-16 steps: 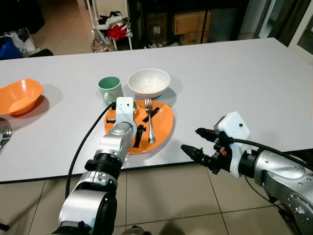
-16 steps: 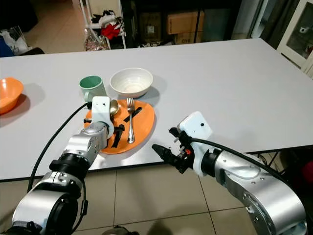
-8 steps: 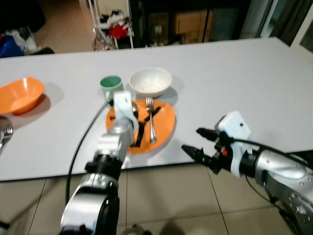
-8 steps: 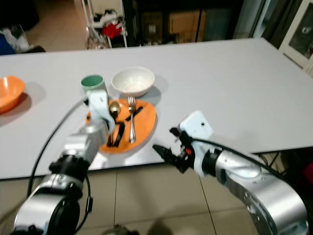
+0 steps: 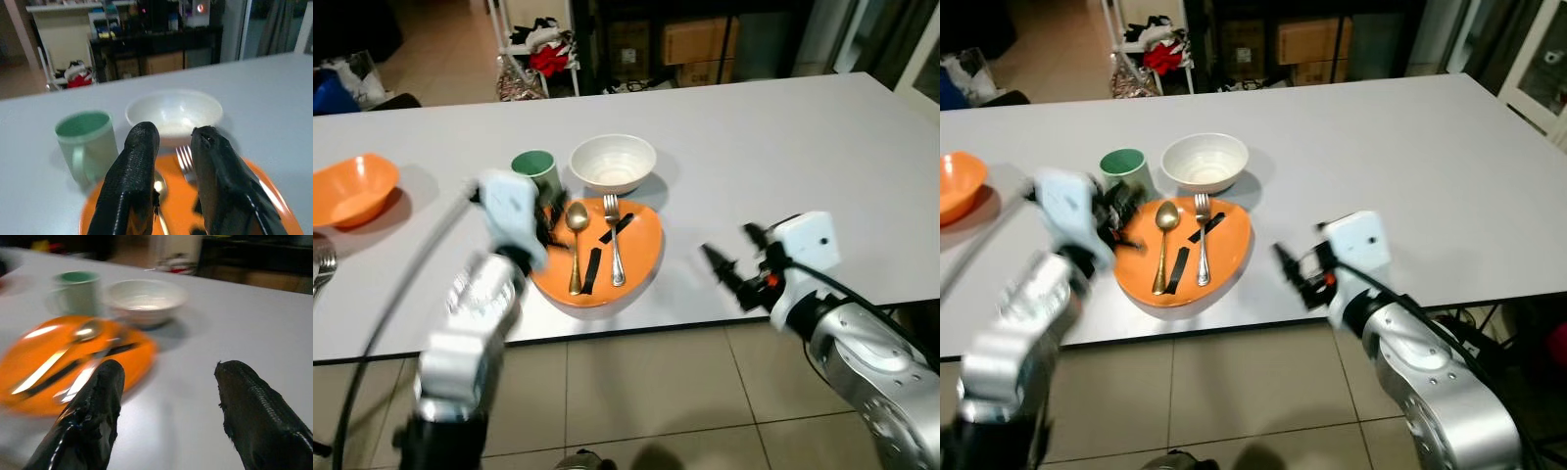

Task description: Setting the table

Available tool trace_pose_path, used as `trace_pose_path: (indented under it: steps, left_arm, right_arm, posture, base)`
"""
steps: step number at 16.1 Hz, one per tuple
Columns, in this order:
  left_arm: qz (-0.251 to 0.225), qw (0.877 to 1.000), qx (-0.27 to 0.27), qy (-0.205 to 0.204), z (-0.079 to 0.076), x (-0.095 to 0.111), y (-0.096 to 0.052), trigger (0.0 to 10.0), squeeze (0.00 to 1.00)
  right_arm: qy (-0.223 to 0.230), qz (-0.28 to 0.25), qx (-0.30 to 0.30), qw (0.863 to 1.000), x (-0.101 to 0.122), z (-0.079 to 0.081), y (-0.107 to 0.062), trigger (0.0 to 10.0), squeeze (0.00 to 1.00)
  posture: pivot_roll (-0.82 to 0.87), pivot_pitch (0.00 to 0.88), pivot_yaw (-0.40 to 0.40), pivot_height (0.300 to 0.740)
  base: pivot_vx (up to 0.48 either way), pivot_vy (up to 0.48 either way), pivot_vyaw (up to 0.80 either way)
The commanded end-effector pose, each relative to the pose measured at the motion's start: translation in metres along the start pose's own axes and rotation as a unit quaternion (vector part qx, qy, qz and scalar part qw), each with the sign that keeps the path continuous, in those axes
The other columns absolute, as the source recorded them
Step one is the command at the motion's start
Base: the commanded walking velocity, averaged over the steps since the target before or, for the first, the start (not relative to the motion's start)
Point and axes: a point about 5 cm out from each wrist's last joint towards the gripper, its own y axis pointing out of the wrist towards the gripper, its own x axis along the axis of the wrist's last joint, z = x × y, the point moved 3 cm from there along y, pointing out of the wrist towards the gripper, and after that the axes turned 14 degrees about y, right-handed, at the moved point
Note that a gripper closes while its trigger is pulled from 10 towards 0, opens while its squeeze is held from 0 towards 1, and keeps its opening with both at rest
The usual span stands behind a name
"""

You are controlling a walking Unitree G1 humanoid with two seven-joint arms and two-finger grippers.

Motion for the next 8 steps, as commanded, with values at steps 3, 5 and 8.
trace_pose_path:
  steps: [3, 5, 8]
  left_arm:
    - [0.019, 0.999, -0.02, 0.035, -0.015, -0.011, -0.012, 10.0, 0.0]
    - [0.027, 0.999, -0.022, 0.041, -0.02, -0.016, -0.014, 10.0, 0.0]
    - [0.031, 0.998, -0.031, 0.049, -0.022, -0.02, -0.015, 10.0, 0.0]
  right_arm:
    - [0.06, -0.027, -0.081, 0.995, -0.011, -0.021, -0.001, 10.0, 0.0]
    - [0.046, -0.023, -0.096, 0.994, -0.02, -0.027, -0.004, 10.0, 0.0]
    - [0.067, -0.02, -0.139, 0.988, -0.031, -0.036, -0.013, 10.0, 0.0]
  posture:
    - [0.03, 0.0, 0.037, 0.74]
    - [0.03, 0.0, 0.043, 0.74]
    - [0.01, 0.0, 0.056, 0.74]
  base:
    - [0.0, -0.254, 0.0]
    - [0.0, -0.397, 0.0]
    - [0.0, -0.409, 0.0]
